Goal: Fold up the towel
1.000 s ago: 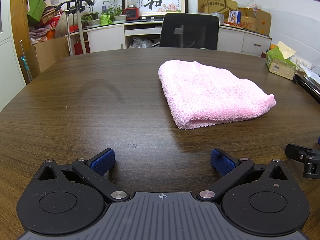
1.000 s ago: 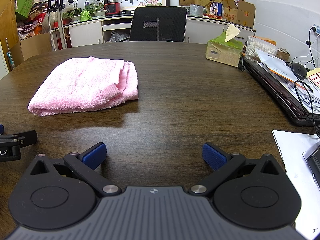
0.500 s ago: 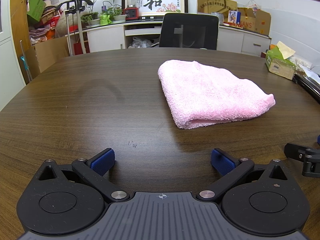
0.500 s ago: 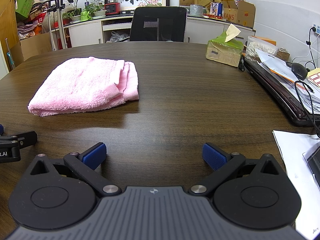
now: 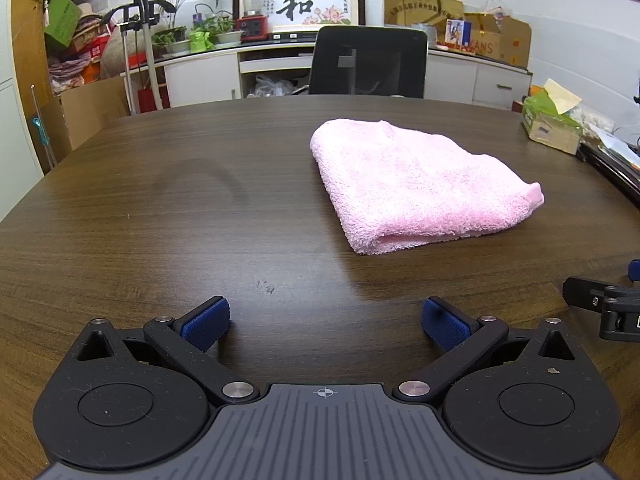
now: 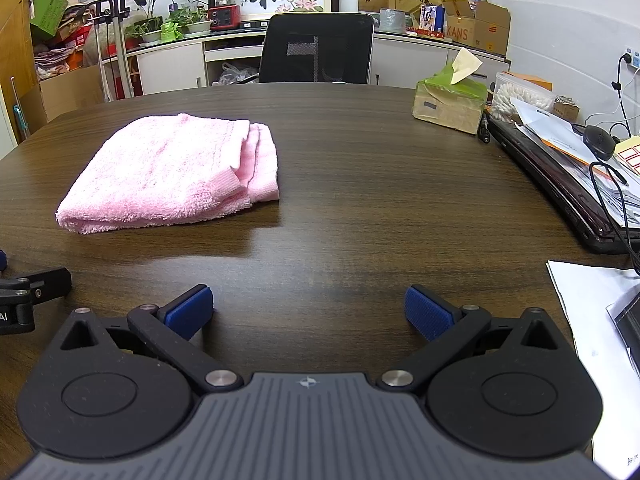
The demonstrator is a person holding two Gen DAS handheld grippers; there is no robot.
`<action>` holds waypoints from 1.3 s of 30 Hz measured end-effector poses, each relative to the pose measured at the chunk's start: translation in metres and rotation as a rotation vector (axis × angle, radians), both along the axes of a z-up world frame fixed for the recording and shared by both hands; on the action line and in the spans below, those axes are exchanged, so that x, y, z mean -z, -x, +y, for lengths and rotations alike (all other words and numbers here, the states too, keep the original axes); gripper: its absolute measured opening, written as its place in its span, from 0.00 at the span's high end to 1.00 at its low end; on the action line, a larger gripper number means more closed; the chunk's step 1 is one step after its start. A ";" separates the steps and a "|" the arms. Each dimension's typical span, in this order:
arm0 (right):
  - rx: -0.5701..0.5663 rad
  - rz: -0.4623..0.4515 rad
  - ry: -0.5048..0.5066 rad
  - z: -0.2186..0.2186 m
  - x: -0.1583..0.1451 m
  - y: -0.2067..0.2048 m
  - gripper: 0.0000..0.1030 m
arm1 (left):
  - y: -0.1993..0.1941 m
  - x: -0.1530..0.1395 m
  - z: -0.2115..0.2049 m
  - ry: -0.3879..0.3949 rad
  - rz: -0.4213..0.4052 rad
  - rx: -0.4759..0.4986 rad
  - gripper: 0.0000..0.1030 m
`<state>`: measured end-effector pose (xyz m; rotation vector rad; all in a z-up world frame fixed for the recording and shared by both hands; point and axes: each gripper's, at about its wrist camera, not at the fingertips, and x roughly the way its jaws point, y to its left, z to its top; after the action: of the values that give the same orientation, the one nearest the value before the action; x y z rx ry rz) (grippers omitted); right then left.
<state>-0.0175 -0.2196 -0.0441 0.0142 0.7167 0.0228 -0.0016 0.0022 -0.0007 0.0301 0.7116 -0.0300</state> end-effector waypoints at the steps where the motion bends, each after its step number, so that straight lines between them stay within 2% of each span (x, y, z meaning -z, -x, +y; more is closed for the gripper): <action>1: 0.000 0.000 0.000 0.000 0.000 0.000 0.00 | 0.000 0.000 0.000 0.000 0.000 0.000 0.00; 22: 0.001 0.000 -0.001 -0.001 0.000 0.000 0.00 | 0.000 0.000 0.002 0.004 0.001 -0.002 0.00; 26: 0.001 0.000 -0.001 -0.001 0.000 0.000 0.00 | 0.002 -0.001 0.007 0.026 -0.012 -0.014 0.00; 32: 0.001 0.000 -0.001 -0.001 0.000 0.000 0.00 | -0.001 -0.005 0.012 -0.022 -0.054 -0.057 0.00; 39: 0.001 0.000 -0.001 -0.001 0.000 0.000 0.00 | -0.008 -0.013 0.033 -0.020 -0.071 -0.116 0.00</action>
<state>-0.0174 -0.2203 -0.0440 0.0155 0.7170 0.0225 0.0068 0.0353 0.0127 0.0090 0.6415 0.0884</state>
